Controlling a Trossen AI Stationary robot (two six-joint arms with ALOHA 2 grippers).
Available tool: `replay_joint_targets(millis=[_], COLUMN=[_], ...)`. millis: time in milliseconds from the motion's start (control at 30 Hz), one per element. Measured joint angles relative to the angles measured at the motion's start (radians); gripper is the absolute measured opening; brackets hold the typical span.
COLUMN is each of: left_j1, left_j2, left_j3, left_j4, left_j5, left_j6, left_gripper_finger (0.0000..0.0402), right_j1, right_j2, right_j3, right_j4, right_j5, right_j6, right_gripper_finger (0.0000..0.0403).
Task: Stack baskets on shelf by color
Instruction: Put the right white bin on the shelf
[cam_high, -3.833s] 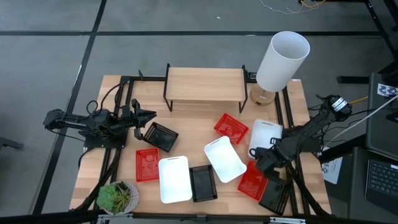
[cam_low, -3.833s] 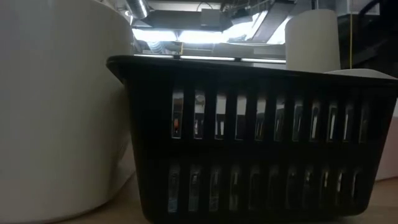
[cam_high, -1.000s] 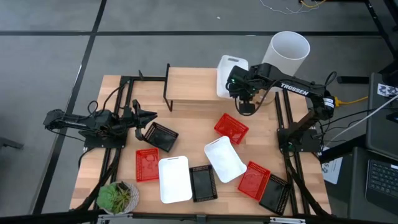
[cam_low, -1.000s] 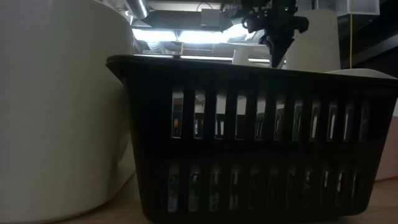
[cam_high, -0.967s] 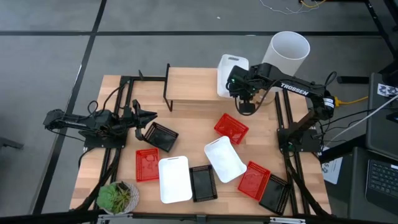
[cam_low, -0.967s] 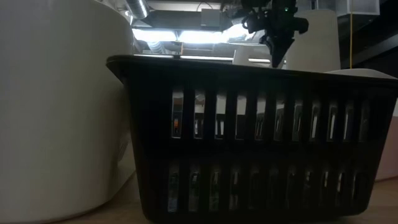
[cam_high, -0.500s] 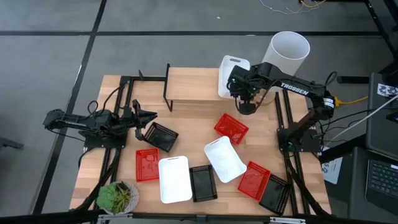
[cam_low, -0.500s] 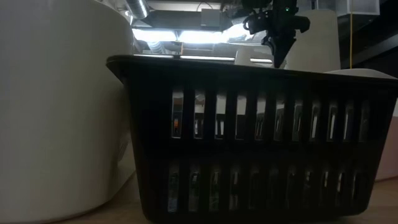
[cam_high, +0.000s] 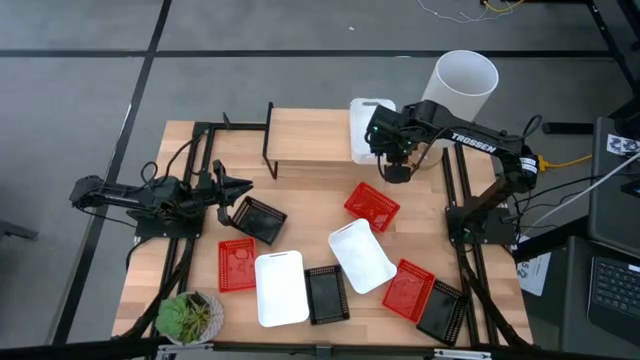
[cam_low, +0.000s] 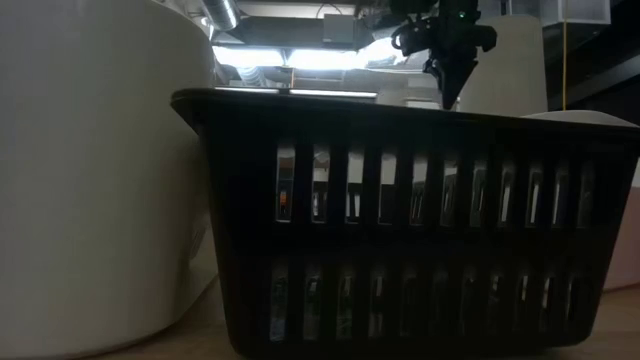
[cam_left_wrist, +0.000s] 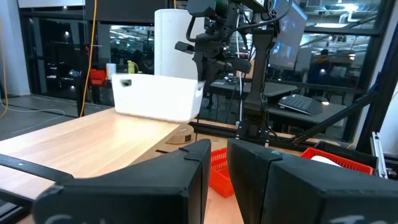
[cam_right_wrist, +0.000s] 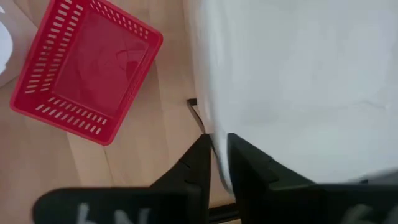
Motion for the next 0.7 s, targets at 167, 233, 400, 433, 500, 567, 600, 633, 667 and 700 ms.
replay_joint_targets(millis=[167, 233, 400, 433, 500, 567, 600, 633, 667, 700], left_j1=[0.000, 0.000, 0.000, 0.000, 0.000, 0.000, 0.000, 0.000, 0.000, 0.000], left_j2=[0.000, 0.000, 0.000, 0.000, 0.000, 0.000, 0.000, 0.000, 0.000, 0.000], left_j3=[0.000, 0.000, 0.000, 0.000, 0.000, 0.000, 0.000, 0.000, 0.000, 0.000], left_j4=[0.000, 0.000, 0.000, 0.000, 0.000, 0.000, 0.000, 0.000, 0.000, 0.000], left_j5=[0.000, 0.000, 0.000, 0.000, 0.000, 0.000, 0.000, 0.000, 0.000, 0.000], left_j6=[0.000, 0.000, 0.000, 0.000, 0.000, 0.000, 0.000, 0.000, 0.000, 0.000], left_gripper_finger=[0.0046, 0.0046, 0.0046, 0.0046, 0.0046, 0.0046, 0.0046, 0.0046, 0.0046, 0.0046], right_j1=[0.000, 0.000, 0.012, 0.016, 0.026, 0.036, 0.041, 0.046, 0.050, 0.055], right_j2=[0.000, 0.000, 0.000, 0.000, 0.000, 0.000, 0.000, 0.000, 0.000, 0.000], right_j3=[0.000, 0.000, 0.000, 0.000, 0.006, 0.034, 0.055, 0.080, 0.109, 0.140], right_j4=[-0.001, -0.001, -0.001, 0.000, -0.003, -0.004, -0.004, -0.004, -0.004, -0.005], right_j5=[0.000, 0.000, 0.000, 0.000, 0.000, 0.005, 0.005, 0.006, 0.006, 0.006], right_j6=[0.002, 0.000, -0.001, -0.002, -0.005, -0.008, -0.009, -0.010, -0.011, -0.009], right_gripper_finger=[0.0091, 0.0097, 0.0101, 0.0101, 0.0101, 0.0101, 0.0101, 0.0101, 0.0101, 0.0101])
